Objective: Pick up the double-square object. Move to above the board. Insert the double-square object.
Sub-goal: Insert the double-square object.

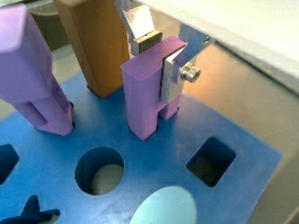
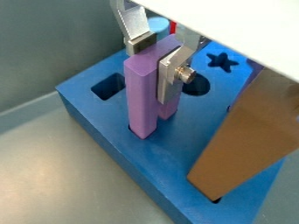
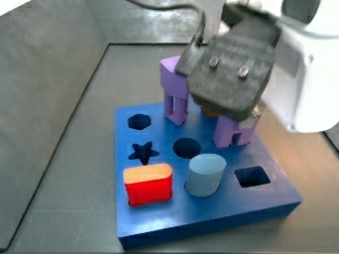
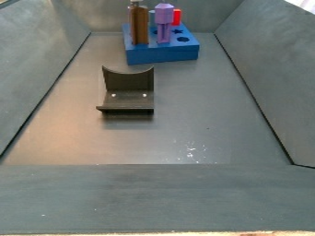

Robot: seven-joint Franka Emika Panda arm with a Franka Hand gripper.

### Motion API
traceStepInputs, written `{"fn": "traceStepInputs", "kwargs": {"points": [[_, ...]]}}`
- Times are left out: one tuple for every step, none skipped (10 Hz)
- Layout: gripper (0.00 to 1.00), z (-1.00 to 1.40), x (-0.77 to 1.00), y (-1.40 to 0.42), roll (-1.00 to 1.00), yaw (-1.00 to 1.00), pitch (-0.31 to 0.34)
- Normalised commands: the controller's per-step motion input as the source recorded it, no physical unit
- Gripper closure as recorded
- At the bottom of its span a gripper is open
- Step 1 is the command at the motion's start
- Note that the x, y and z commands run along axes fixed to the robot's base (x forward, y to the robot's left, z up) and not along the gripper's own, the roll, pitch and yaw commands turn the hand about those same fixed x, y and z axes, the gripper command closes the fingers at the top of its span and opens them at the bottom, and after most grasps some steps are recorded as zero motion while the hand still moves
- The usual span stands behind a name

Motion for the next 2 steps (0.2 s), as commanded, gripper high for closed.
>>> {"fn": "traceStepInputs", "kwargs": {"points": [[1.0, -0.05, 0.0, 0.0, 0.0, 0.0, 0.0], [1.0, 0.0, 0.0, 0.0, 0.0, 0.0, 0.0]]}}
